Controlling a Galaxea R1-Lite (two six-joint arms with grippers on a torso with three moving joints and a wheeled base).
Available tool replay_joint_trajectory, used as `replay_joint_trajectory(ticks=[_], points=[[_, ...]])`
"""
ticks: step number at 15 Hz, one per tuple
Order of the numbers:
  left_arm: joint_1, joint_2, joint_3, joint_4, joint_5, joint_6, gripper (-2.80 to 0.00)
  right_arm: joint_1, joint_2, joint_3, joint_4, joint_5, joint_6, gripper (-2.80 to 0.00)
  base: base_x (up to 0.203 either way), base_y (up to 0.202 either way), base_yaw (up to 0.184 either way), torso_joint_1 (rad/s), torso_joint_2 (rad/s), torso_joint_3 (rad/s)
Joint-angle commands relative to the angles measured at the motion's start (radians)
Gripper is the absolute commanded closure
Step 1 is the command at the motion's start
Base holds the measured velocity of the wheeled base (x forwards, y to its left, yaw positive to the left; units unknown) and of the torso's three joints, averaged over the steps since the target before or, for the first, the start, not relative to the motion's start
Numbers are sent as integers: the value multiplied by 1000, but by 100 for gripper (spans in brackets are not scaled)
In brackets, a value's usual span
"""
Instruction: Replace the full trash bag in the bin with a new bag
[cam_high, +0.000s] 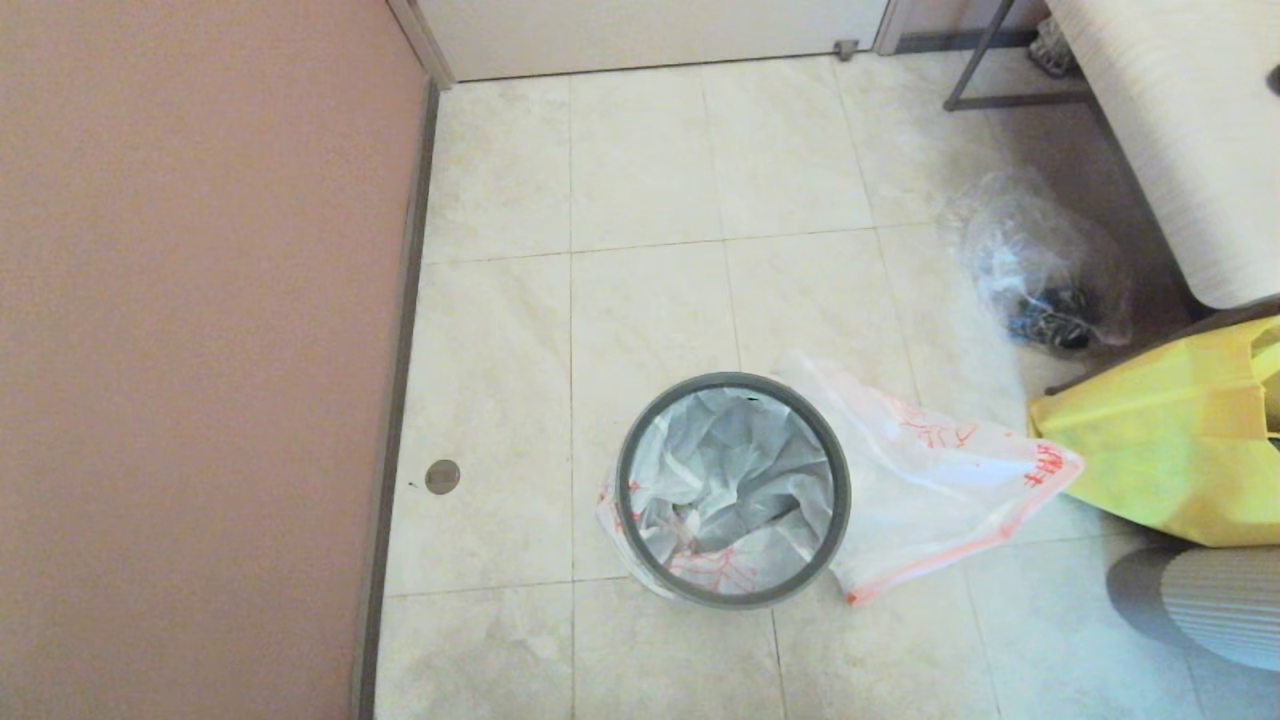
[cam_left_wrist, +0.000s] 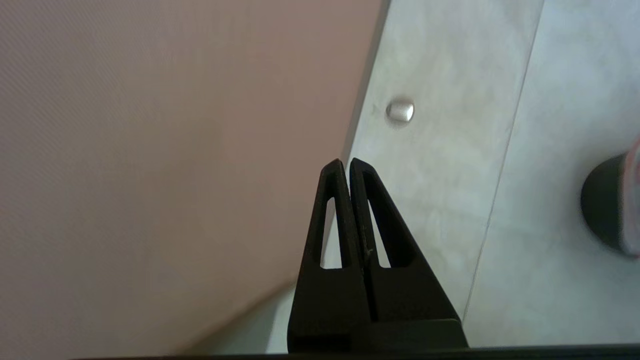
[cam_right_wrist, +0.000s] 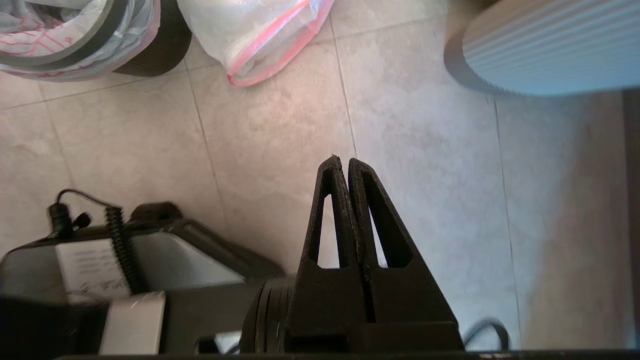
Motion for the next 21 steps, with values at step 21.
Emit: replay_joint_trajectory(ticks=[21], points=[[17,-291,235,-39,-450,155,0,0,-16,469,-696,98,-145,0,0,0,0,0,0,0]])
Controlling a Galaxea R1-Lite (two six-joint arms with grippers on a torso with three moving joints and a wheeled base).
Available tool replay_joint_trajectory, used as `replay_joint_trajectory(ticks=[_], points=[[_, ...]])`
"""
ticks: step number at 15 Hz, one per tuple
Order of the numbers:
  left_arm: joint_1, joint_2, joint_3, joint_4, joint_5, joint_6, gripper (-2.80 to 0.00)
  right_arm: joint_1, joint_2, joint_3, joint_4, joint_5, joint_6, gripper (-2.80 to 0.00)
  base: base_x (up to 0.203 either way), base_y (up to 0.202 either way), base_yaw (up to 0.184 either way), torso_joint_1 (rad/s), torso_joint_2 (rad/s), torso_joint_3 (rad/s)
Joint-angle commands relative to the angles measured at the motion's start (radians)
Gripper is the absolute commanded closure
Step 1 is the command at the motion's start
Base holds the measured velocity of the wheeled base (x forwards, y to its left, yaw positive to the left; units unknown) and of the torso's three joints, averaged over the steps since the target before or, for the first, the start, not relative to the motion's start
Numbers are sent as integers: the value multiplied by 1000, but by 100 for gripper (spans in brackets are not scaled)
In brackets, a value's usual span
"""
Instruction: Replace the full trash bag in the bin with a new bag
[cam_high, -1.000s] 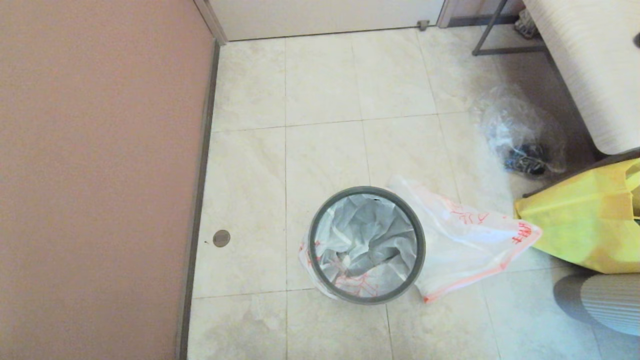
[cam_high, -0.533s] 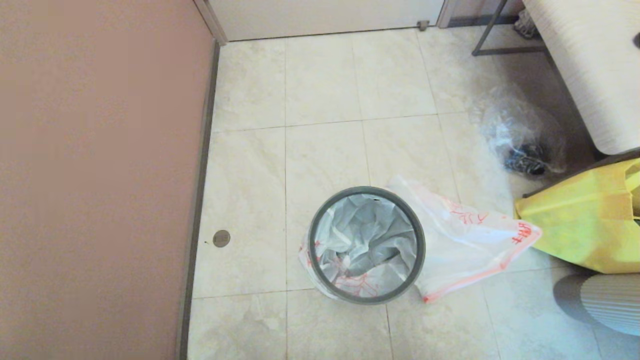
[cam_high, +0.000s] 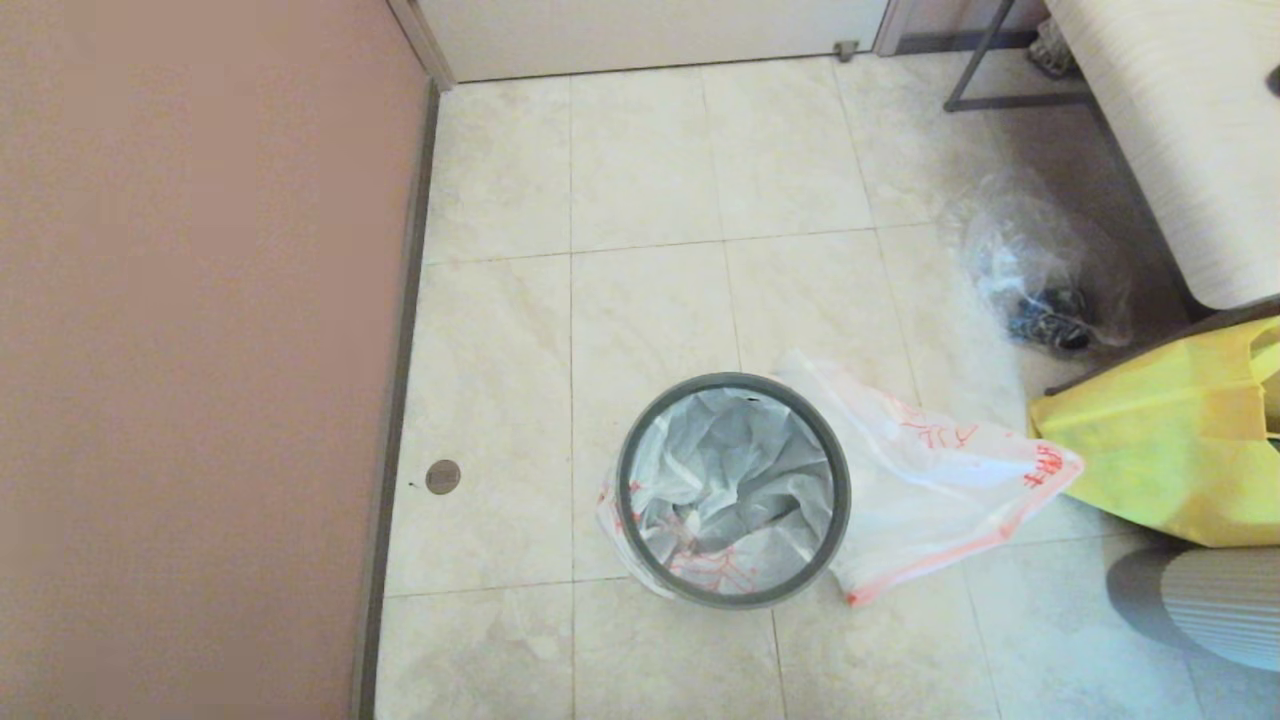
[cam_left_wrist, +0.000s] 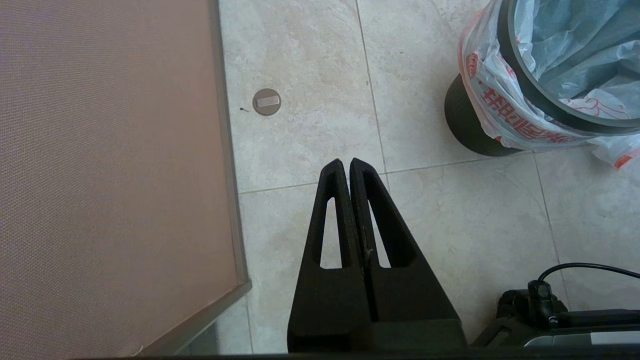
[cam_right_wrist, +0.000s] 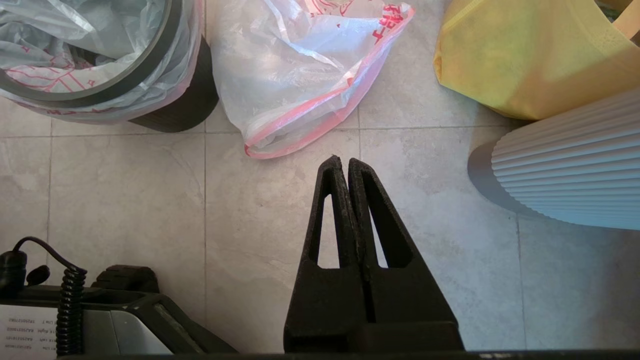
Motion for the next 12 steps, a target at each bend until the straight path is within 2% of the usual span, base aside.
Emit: replay_joint_trajectory(ticks=[1,6,12], points=[[0,2,1,0,0,1,0,0,3,-1,2,0,1,0,0,0,0,0,0,0],[-1,2,-1,0,0,1,0,0,3,0,0,-6,32,0,0,0,0,0,0,0],[0,2,1,0,0,1,0,0,3,0,0,-3,32,0,0,0,0,0,0,0]])
